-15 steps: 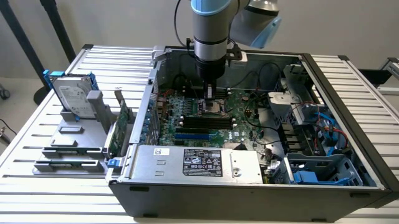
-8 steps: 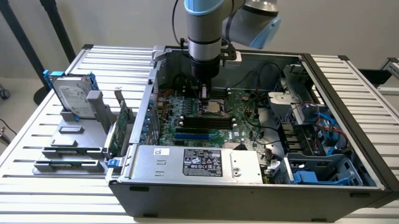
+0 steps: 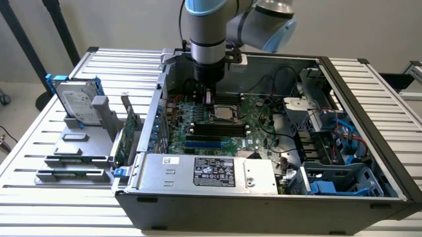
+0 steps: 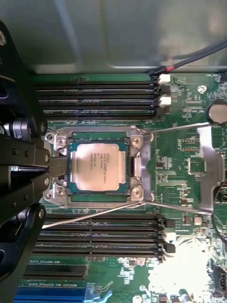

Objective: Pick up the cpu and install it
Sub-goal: 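Place the cpu into insertion slot, then close the cpu cover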

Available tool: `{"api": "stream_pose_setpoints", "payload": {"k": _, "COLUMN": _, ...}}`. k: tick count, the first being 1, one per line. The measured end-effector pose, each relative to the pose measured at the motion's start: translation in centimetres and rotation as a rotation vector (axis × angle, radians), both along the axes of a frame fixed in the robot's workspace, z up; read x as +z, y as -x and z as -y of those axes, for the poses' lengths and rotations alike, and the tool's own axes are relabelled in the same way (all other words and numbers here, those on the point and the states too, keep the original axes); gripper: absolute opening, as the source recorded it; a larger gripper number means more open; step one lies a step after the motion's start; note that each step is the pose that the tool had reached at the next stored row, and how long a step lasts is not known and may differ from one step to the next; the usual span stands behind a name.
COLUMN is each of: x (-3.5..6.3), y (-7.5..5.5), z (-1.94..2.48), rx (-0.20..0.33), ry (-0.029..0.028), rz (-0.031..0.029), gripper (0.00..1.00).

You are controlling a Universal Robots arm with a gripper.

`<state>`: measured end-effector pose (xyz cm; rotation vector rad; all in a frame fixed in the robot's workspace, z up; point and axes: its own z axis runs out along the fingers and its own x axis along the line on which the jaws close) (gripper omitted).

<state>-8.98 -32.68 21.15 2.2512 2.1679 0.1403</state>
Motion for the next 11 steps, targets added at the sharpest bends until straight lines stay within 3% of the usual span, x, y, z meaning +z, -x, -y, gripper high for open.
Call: {"api": "stream_pose_setpoints", "payload": {"k": 11, "x": 0.01, "y": 0.55, "z": 0.00, "rx": 0.002, "ry": -0.0002, "rz": -0.0009, "gripper": 0.11}}
